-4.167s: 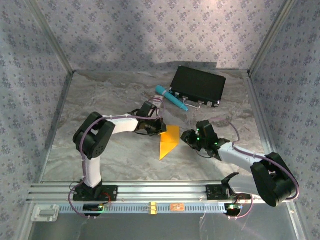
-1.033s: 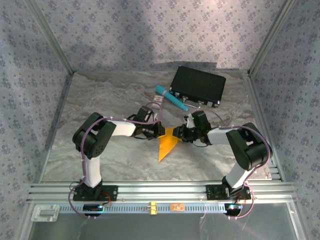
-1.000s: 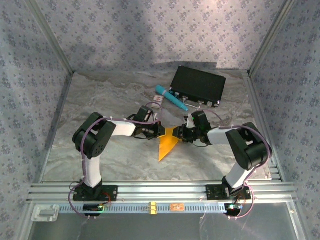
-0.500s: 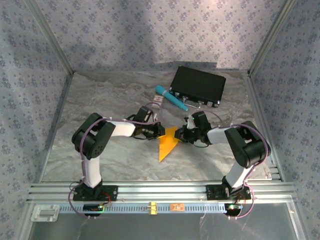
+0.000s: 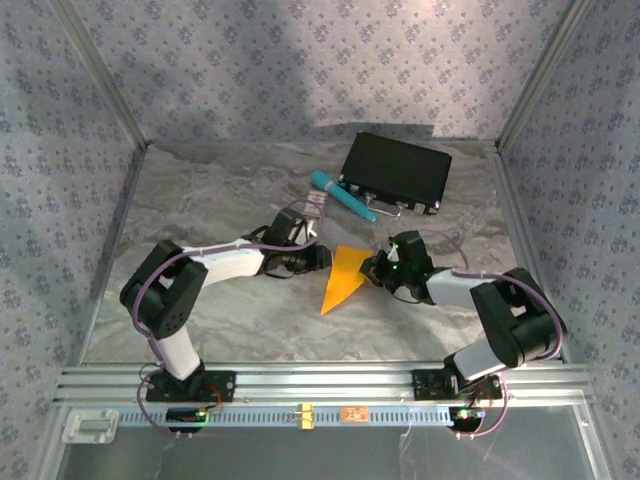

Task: Fold a paper plane with a square sheet of paper (pick it up from the middle)
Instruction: Fold the wing for the fifth time at the center of the table.

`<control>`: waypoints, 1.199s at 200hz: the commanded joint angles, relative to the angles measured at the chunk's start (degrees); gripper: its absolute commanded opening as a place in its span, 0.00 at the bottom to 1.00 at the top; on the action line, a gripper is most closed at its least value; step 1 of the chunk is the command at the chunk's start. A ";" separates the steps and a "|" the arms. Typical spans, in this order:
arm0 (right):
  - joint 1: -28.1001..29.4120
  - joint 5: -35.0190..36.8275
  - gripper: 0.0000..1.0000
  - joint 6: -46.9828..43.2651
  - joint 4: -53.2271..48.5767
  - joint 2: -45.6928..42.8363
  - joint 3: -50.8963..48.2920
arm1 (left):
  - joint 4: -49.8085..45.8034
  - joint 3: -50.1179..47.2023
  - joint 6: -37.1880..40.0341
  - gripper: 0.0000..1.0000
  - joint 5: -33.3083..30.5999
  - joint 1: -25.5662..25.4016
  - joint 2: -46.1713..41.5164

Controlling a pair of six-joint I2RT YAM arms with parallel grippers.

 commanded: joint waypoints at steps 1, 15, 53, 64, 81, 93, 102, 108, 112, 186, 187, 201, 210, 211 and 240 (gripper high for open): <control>1.36 2.99 0.03 4.89 1.21 -0.56 -0.63 | -0.24 -0.39 0.86 0.22 0.73 -0.57 -0.50; 1.99 2.46 0.04 4.60 1.65 -0.11 -0.46 | 0.51 0.32 0.62 0.19 1.90 -1.02 0.38; 2.03 1.49 0.08 3.83 2.26 1.05 -0.18 | -0.92 3.67 0.58 0.13 3.10 -1.75 5.06; 2.04 0.89 0.09 3.50 2.45 1.31 -0.02 | -1.32 4.24 0.23 0.12 3.15 -1.70 6.52; 2.02 0.24 0.11 2.90 2.45 1.79 0.18 | -1.30 4.77 -0.13 0.11 3.71 -1.86 8.29; 1.87 -0.37 0.13 2.31 2.45 2.00 0.28 | -1.20 4.87 -0.33 0.10 3.99 -1.81 9.28; 1.64 -0.91 0.14 1.67 2.52 2.20 0.42 | -1.31 4.86 -0.34 0.10 4.19 -1.87 9.88; 1.51 -1.32 0.15 1.27 2.52 2.37 0.53 | -1.49 4.80 -0.29 0.09 4.17 -1.82 10.16; 1.44 -1.74 0.15 0.90 2.58 2.46 0.58 | -1.56 4.78 -0.28 0.09 4.09 -1.85 10.32; -0.72 -5.54 0.18 -5.11 0.31 3.94 2.45 | -1.82 4.51 0.04 0.08 4.16 -1.87 11.49; -0.78 -5.57 0.18 -5.14 0.28 3.90 2.46 | -1.82 4.51 0.08 0.08 4.16 -1.82 11.50; -1.24 -6.25 0.18 -5.66 0.37 3.98 2.59 | -1.85 4.51 0.13 0.08 4.09 -1.82 11.51; -1.31 -6.86 0.16 -6.12 0.42 4.13 2.71 | -1.83 4.51 0.06 0.08 4.16 -1.83 11.50; -1.34 -6.97 0.16 -6.13 0.42 4.13 2.76 | -1.83 4.51 0.09 0.08 4.16 -1.85 11.47; -1.46 -7.35 0.10 -6.20 -0.01 4.27 2.82 | -1.06 4.23 0.21 0.10 4.18 -1.87 10.38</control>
